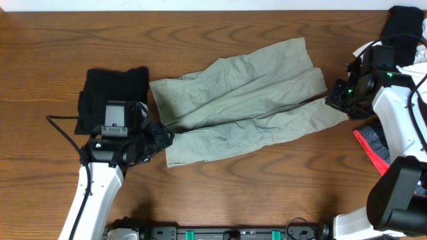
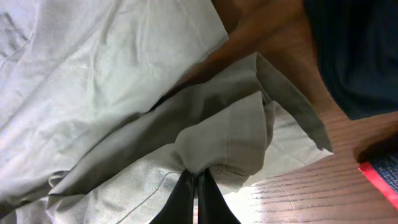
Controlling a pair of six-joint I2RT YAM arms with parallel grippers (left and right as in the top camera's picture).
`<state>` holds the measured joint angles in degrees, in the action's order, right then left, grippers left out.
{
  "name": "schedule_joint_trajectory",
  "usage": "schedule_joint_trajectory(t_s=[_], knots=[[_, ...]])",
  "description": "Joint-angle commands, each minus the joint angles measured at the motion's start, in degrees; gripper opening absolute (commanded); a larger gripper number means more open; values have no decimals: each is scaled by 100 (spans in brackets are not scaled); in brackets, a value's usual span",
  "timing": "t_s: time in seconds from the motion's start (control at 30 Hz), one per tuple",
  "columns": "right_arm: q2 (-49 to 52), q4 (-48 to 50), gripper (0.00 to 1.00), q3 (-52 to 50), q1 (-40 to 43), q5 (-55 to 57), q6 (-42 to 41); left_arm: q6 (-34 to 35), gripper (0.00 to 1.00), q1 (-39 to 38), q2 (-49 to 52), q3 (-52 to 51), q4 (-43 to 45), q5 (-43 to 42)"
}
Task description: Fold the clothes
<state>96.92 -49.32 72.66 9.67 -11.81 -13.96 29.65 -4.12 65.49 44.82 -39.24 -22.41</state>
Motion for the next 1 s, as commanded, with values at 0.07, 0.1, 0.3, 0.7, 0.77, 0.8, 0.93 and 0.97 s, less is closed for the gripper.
schedule_joint_trajectory(t_s=[0.07, 0.1, 0.3, 0.7, 0.77, 0.8, 0.93, 0.97], knots=[[-15, -39, 1, 127, -72, -24, 98, 90, 52, 31, 581, 94, 79, 352], [-17, -42, 1, 127, -74, -24, 98, 85, 52, 31, 695, 94, 125, 306], [-15, -44, 1, 127, -74, -24, 96, -68, 44, 31, 1209, 94, 787, -732], [-17, -66, 1, 127, -74, -22, 125, -90, 6, 31, 1217, 96, 979, -1467], [-17, -74, 1, 127, -74, -22, 127, -181, 6, 31, 1178, 98, 997, -1467], [-17, -79, 1, 127, -74, -24, 144, -289, 6, 31, 1117, 109, 1003, -1469], [-37, -116, 1, 129, -74, -151, 439, -540, 6, 33, 723, 278, 1003, -1438], [-74, -153, 1, 129, -74, -190, 511, -568, 6, 37, 581, 350, 999, -1381]])
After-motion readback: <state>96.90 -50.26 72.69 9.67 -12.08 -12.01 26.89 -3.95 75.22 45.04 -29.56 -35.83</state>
